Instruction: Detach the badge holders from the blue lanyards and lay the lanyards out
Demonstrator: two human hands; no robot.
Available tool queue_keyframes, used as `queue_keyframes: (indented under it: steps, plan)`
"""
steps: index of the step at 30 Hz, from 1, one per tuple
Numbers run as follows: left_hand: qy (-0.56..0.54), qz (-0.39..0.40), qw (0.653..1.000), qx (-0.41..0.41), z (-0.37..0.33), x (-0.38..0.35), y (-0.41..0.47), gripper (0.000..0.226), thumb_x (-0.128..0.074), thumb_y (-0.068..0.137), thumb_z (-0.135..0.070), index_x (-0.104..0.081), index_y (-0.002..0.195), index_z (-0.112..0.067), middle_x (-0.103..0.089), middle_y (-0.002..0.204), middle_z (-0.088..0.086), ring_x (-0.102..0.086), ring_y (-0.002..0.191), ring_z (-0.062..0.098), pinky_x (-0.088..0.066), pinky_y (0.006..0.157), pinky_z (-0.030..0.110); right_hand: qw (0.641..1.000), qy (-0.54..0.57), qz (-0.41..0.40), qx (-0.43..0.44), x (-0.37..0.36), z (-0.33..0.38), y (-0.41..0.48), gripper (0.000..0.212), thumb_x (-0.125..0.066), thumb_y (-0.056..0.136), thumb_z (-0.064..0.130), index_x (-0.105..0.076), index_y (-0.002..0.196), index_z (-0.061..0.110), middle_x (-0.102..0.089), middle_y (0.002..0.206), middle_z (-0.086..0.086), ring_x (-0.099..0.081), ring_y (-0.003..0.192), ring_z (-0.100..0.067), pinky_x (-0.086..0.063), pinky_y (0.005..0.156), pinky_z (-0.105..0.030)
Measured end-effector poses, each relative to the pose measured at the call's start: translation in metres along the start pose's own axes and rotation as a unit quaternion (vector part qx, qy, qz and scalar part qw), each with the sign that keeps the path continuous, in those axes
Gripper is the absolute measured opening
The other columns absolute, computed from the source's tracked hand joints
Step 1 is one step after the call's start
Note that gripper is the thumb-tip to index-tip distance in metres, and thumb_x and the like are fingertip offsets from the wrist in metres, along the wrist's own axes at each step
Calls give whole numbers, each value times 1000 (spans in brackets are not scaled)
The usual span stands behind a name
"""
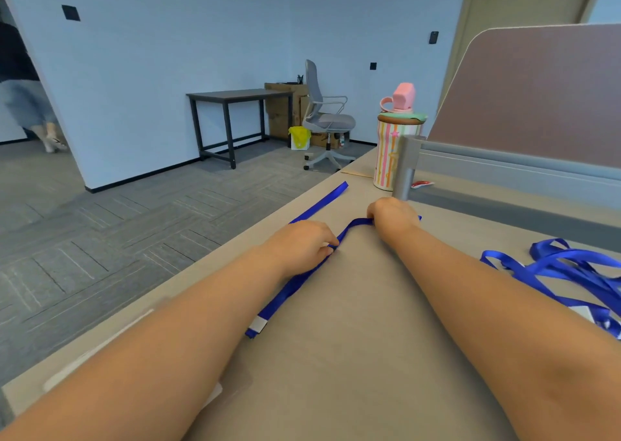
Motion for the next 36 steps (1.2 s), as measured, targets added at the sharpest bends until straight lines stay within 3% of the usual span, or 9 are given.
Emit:
queue_keyframes:
  steps: [3, 6, 11, 15, 19, 22, 26, 30, 36]
  plan:
    - [0, -22, 1000, -2, -2, -10, 0, 27, -49, 93, -27, -63, 114, -18, -58, 121, -3, -53, 110, 17, -44, 92, 32, 985, 138, -101, 8, 10, 1, 5, 24, -49, 90, 7, -63, 111, 9, -59, 118, -13, -56, 107, -32, -46, 86, -35]
    - [2, -49, 999, -1, 0, -12, -3, 25, -47, 94, -26, -65, 109, -16, -59, 117, -2, -55, 105, 18, -45, 88, 34, 936, 301, -181, -10, 22, -6, 3, 24, -48, 89, 2, -64, 107, 5, -61, 116, -13, -56, 108, -29, -44, 92, -35]
    - [0, -52, 999, -1, -1, -10, -5, 32, -40, 97, -22, -56, 123, -17, -55, 127, -2, -51, 115, 16, -43, 95, 30, 973, 231, 18, -17, -19, 0, 5, 37, -41, 91, 0, -52, 124, 14, -53, 127, -11, -51, 116, -25, -41, 99, -32]
    - [17, -39, 999, 1, -2, -12, -6, 34, -37, 98, -21, -56, 125, -15, -55, 130, 1, -51, 117, 16, -41, 99, 30, 973, 230, 3, -9, -17, 7, 2, 33, -45, 95, 24, -52, 125, 12, -53, 127, -11, -51, 114, -24, -42, 96, -32]
    - [34, -4, 999, 11, -2, -15, -2, 34, -36, 97, -19, -57, 124, -14, -52, 130, 2, -52, 113, 19, -43, 96, 35, 983, 170, 72, 18, -29, 26, 3, 47, -44, 92, 49, -52, 116, 9, -57, 118, -12, -53, 99, -21, -45, 83, -31]
    - [56, 65, 996, 0, 0, -16, 2, 34, -40, 96, -15, -57, 125, -13, -49, 130, 5, -50, 115, 21, -42, 98, 38, 983, 152, 91, 41, -31, 36, 5, 53, -38, 95, 45, -39, 135, 11, -43, 140, -12, -44, 125, -25, -38, 104, -40]
    - [98, 124, 987, -8, 0, -16, 3, 37, -44, 96, -18, -50, 131, -12, -44, 135, 6, -45, 121, 22, -40, 102, 38, 984, 143, 95, 54, -32, 42, 7, 56, -35, 96, 45, -27, 143, 16, -34, 148, -9, -35, 133, -25, -32, 109, -45]
    - [91, 116, 989, -4, 2, -14, 1, 42, -46, 95, -19, -43, 136, -14, -43, 139, 5, -44, 124, 22, -39, 104, 37, 984, 136, 101, 54, -35, 43, 11, 56, -33, 96, 46, -27, 142, 16, -31, 150, -8, -31, 136, -25, -28, 110, -46]
    - [71, 73, 995, 9, 8, -9, -6, 36, -47, 95, -18, -50, 131, -17, -48, 135, 1, -47, 121, 19, -41, 102, 34, 987, 112, 111, 42, -39, 44, 19, 60, -29, 96, 46, -18, 147, 17, -16, 156, -4, -15, 144, -23, -17, 114, -53]
Point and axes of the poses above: each hand's wrist, its own y-axis towards the middle knuckle, its own x-axis out of the back of the hand, z = x × y, the point moved 8 cm from there along y, towards the middle knuckle
